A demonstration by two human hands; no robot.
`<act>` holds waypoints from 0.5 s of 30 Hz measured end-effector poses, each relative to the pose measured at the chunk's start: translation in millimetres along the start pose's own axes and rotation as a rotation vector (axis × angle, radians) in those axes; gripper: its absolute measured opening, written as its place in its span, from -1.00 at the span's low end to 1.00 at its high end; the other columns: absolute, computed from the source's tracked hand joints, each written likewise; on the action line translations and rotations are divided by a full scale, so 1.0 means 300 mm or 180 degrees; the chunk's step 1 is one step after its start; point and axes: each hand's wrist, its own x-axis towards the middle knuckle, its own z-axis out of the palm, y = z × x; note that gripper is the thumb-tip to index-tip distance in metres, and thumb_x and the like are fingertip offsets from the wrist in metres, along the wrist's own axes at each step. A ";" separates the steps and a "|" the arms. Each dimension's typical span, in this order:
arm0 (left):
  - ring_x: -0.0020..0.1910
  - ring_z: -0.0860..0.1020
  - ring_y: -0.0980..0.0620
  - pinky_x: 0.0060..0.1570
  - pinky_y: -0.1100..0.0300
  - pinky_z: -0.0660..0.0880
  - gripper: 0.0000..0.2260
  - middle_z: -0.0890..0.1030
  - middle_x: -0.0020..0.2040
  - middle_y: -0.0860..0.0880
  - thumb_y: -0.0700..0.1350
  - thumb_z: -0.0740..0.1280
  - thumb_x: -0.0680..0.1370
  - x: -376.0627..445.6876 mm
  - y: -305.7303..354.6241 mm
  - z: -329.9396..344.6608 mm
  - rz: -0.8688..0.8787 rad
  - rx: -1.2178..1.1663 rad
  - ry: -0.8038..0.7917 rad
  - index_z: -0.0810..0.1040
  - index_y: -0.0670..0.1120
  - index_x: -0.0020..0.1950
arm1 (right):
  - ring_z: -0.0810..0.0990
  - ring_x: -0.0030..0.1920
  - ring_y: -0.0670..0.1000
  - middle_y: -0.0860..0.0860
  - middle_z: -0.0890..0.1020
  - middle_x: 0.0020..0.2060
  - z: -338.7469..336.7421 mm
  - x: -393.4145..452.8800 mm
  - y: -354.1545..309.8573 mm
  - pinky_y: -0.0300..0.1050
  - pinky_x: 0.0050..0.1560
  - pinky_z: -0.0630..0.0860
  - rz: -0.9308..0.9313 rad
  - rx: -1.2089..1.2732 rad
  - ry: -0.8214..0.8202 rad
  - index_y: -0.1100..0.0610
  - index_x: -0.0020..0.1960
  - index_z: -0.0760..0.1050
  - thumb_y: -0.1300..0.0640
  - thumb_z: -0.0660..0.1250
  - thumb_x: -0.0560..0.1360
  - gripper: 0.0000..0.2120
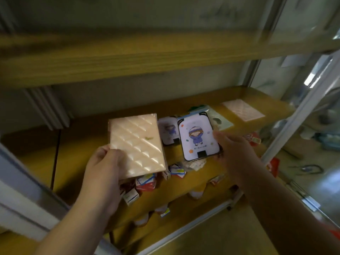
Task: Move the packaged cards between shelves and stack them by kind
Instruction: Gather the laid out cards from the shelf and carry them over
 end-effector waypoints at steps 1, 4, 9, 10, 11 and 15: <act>-0.30 0.72 0.03 -0.48 0.15 0.58 -0.75 0.74 -0.24 0.03 -0.13 0.38 0.53 0.034 0.000 0.017 -0.0013 -0.0007 0.0026 0.64 0.20 -0.26 | 0.69 -0.33 -0.07 0.00 0.74 -0.29 0.011 0.052 0.000 -0.19 -0.38 0.58 0.0022 -0.0152 -0.0022 0.04 -0.12 0.67 0.02 0.28 0.62 -0.76; -0.38 0.69 0.14 -0.52 0.28 0.53 -0.79 0.72 -0.31 0.09 -0.15 0.37 0.55 0.121 -0.004 0.047 0.0020 0.0042 0.0122 0.62 0.16 -0.18 | 0.55 -0.43 -0.07 0.02 0.62 -0.40 0.068 0.205 0.003 -0.19 -0.41 0.48 -0.0145 -0.0594 -0.0168 0.22 0.01 0.63 0.04 0.26 0.62 -0.72; -0.30 0.71 0.12 -0.40 0.24 0.53 -0.78 0.73 -0.24 0.07 -0.11 0.37 0.56 0.193 -0.011 0.078 -0.0049 0.0131 0.0139 0.65 0.20 -0.20 | 0.54 -0.46 -0.14 0.08 0.63 -0.32 0.153 0.352 0.025 -0.24 -0.41 0.51 -0.0186 -0.1256 -0.0381 0.10 -0.09 0.59 -0.04 0.23 0.64 -0.72; -0.28 0.71 0.11 -0.37 0.22 0.53 -0.76 0.74 -0.23 0.07 -0.11 0.37 0.56 0.204 -0.011 0.085 -0.0046 0.0143 0.0121 0.66 0.20 -0.22 | 0.60 -0.42 -0.09 0.13 0.66 -0.27 0.162 0.368 0.026 -0.16 -0.36 0.58 -0.0176 -0.1230 -0.0384 0.12 -0.08 0.60 -0.03 0.25 0.63 -0.72; -0.28 0.71 0.10 -0.35 0.20 0.53 -0.76 0.74 -0.22 0.06 -0.12 0.37 0.57 0.212 -0.014 0.093 -0.0042 0.0171 0.0120 0.66 0.19 -0.21 | 0.65 -0.38 -0.03 0.15 0.69 -0.24 0.168 0.379 0.027 -0.06 -0.28 0.64 -0.0248 -0.1336 -0.0337 0.14 -0.06 0.62 -0.02 0.26 0.62 -0.73; -0.31 0.69 0.11 -0.31 0.16 0.52 -0.85 0.71 -0.24 0.05 -0.14 0.34 0.58 0.219 -0.029 0.122 -0.0049 0.0229 0.0175 0.62 0.09 -0.09 | 0.63 -0.33 -0.10 -0.10 0.66 -0.36 0.170 0.410 0.053 -0.16 -0.33 0.55 -0.0990 -0.2091 -0.0201 -0.08 -0.19 0.55 -0.05 0.30 0.59 -0.81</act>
